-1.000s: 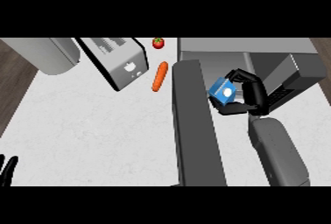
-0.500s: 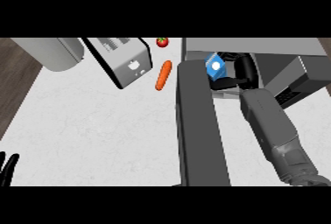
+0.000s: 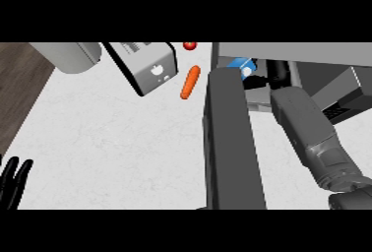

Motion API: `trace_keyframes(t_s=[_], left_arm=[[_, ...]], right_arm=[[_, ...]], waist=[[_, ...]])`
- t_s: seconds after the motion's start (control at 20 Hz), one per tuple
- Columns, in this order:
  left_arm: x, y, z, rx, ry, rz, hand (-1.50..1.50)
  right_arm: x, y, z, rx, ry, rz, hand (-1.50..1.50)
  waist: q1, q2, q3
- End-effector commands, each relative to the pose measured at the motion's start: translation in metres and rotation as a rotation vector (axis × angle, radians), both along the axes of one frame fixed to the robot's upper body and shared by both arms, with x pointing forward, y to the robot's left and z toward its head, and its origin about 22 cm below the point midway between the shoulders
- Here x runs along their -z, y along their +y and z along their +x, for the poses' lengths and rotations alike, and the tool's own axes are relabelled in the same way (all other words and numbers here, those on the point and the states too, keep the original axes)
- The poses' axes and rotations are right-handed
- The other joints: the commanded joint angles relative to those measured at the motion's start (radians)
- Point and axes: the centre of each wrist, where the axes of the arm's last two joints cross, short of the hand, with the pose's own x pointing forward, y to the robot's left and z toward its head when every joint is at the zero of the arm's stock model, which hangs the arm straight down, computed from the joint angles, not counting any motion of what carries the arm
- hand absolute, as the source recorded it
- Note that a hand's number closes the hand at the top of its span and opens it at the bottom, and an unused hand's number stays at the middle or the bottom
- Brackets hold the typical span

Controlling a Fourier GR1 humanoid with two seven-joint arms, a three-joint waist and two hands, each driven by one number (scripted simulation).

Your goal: Pick up the milk, place it into the microwave and close the microwave

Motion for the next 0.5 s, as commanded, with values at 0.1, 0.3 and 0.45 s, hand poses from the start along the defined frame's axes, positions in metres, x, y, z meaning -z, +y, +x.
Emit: trace_keyframes(t_s=[0.1,0.3,0.45], left_arm=[[-0.002,-0.001,0.004,0.041,-0.008,0.005,-1.5],[-0.005,-0.01,0.01,0.032,-0.002,0.023,-1.5],[-0.008,-0.006,0.014,0.042,-0.028,0.046,-1.5]], right_arm=[[-0.026,-0.01,0.013,0.085,-0.01,-0.048,1.5],[-0.016,0.002,0.01,0.168,0.011,0.005,1.5],[-0.019,-0.02,0.01,0.338,0.0,0.002,1.5]], waist=[[0.031,0.014,0.0],[0.041,0.023,0.002],[0.054,0.037,0.002]])
